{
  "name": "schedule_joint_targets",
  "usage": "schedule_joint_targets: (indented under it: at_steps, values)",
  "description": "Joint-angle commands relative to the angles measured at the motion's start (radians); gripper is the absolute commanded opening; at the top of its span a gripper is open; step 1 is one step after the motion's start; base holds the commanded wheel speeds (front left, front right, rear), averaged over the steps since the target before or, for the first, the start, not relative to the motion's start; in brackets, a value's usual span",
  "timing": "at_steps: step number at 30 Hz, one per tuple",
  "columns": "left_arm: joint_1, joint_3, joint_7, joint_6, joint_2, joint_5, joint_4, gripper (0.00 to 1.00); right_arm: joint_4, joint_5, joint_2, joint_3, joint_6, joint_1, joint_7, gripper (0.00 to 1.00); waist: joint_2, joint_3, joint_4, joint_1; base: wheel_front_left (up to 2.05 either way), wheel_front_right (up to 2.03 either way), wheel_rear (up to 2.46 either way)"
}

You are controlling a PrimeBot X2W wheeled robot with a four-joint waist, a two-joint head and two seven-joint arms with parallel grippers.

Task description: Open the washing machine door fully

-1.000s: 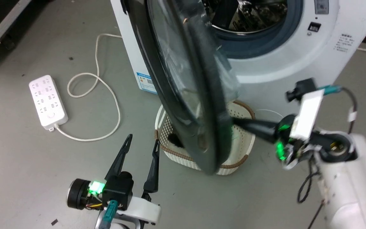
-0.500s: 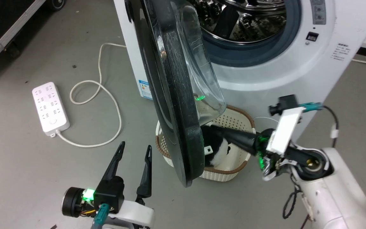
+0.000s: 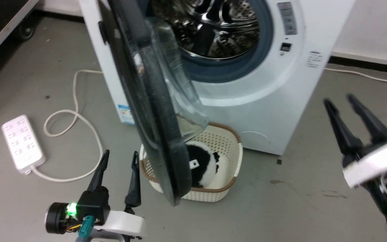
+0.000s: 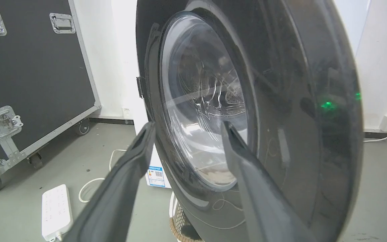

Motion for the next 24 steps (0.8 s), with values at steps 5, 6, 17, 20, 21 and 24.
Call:
schedule_joint_targets:
  at_steps: [5,6,17,20,21,24]
  values:
    - [0.034,0.031,-0.005,-0.012,0.011,0.000,-0.006,1.00,-0.009,-0.359,0.014,-0.080,0.001,0.138,-0.237,1.00,0.0000,-0.027,-0.060,0.0001,0.00,0.00,0.00]
    - [0.038,0.035,-0.005,-0.016,0.012,-0.001,-0.005,1.00,-0.015,-0.414,0.041,-0.112,0.001,0.163,-0.250,1.00,0.0000,-0.030,-0.068,0.0001,0.00,0.00,0.00]
    - [0.090,0.038,-0.005,-0.037,0.004,0.010,0.012,1.00,-0.134,-0.818,0.329,-0.281,0.001,0.436,-0.279,1.00,0.0000,-0.061,-0.100,0.0001,0.00,0.00,0.00]
    - [0.098,0.032,-0.005,-0.039,-0.001,0.012,0.016,1.00,-0.155,-0.843,0.346,-0.271,0.001,0.472,-0.279,1.00,0.0000,-0.068,-0.103,0.0001,0.00,0.00,0.00]
    - [0.100,0.031,-0.005,-0.039,-0.002,0.013,0.018,1.00,-0.158,-0.843,0.350,-0.271,0.001,0.480,-0.279,1.00,0.0000,-0.070,-0.104,0.0001,0.00,0.00,0.00]
    - [0.104,0.028,-0.005,-0.041,-0.006,0.015,0.022,1.00,-0.158,-0.820,0.357,-0.277,0.001,0.495,-0.279,1.00,0.0000,-0.075,-0.107,0.0001,0.00,0.00,0.00]
